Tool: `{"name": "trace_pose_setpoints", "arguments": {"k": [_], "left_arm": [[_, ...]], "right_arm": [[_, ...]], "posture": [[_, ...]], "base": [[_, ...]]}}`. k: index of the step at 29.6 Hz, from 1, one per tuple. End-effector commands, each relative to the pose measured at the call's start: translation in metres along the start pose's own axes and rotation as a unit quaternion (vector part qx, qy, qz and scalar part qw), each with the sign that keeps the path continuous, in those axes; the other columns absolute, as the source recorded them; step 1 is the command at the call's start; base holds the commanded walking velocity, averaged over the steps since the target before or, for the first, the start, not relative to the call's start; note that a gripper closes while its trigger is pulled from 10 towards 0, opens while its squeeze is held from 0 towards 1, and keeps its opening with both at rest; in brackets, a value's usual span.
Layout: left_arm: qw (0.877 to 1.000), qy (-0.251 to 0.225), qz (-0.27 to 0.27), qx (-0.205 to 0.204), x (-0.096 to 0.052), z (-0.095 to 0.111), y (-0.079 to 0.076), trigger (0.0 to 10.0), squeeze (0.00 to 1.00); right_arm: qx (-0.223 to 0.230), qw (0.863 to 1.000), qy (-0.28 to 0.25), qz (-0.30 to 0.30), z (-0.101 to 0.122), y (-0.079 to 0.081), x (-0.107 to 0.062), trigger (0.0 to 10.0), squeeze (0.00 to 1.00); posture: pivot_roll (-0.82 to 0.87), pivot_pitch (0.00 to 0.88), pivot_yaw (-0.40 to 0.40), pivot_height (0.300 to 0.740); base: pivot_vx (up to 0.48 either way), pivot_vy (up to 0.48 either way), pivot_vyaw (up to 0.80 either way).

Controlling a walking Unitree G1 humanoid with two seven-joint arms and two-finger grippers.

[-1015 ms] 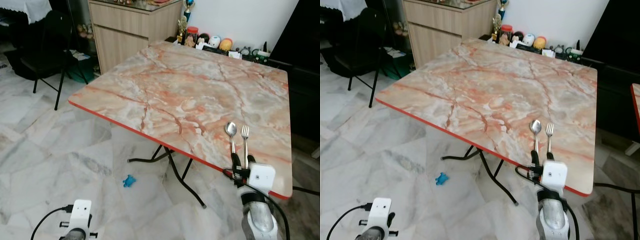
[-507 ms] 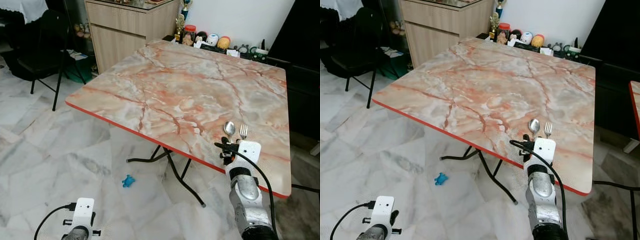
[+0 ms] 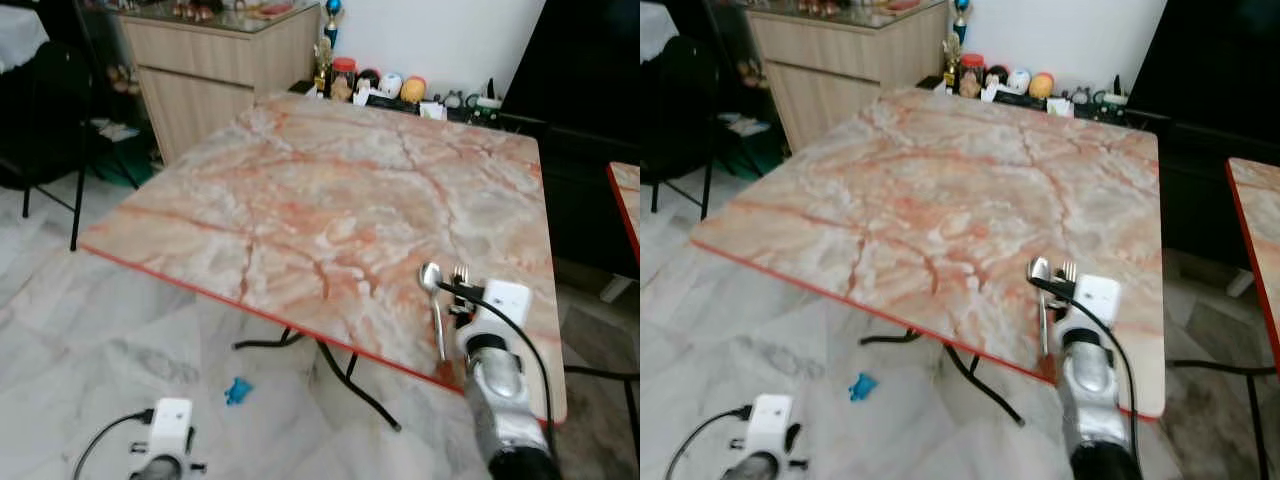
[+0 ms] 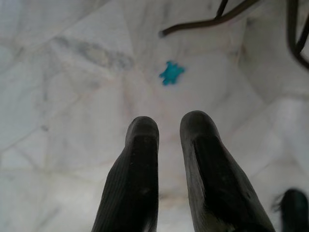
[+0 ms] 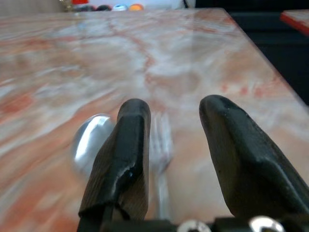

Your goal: Setting the table

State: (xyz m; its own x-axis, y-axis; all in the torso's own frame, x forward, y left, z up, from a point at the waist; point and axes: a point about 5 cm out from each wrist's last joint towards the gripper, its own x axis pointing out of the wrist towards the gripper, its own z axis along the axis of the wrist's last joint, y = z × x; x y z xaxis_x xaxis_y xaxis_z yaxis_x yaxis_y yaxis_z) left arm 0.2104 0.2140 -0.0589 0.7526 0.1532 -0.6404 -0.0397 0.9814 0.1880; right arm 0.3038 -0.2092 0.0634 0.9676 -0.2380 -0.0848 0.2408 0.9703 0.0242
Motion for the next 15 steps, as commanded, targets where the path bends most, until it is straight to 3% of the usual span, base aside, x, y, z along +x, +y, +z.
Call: {"name": "trace_pose_setpoints", "arguments": {"k": [1, 9, 15], "left_arm": [[1.000, 0.002, 0.007, 0.007, -0.001, -0.002, 0.008, 10.0, 0.00], [1.000, -0.001, 0.010, 0.007, -0.001, -0.002, 0.008, 10.0, 0.00], [1.000, -0.001, 0.009, 0.010, -0.002, -0.004, 0.009, 10.0, 0.00]], "right_arm": [[0.004, 1.000, -0.007, 0.014, 0.003, 0.011, 0.001, 10.0, 0.00], [0.002, 1.000, -0.008, 0.021, 0.001, 0.014, -0.004, 10.0, 0.00], [-0.029, 0.999, -0.006, 0.037, 0.001, 0.010, -0.023, 10.0, 0.00]], "posture": [[0.13, 0.000, -0.065, 0.740], [0.13, 0.000, -0.066, 0.740], [0.12, 0.000, -0.064, 0.740]], "base": [[0.000, 0.000, 0.00], [0.000, 0.000, 0.00], [0.000, 0.000, 0.00]]}}
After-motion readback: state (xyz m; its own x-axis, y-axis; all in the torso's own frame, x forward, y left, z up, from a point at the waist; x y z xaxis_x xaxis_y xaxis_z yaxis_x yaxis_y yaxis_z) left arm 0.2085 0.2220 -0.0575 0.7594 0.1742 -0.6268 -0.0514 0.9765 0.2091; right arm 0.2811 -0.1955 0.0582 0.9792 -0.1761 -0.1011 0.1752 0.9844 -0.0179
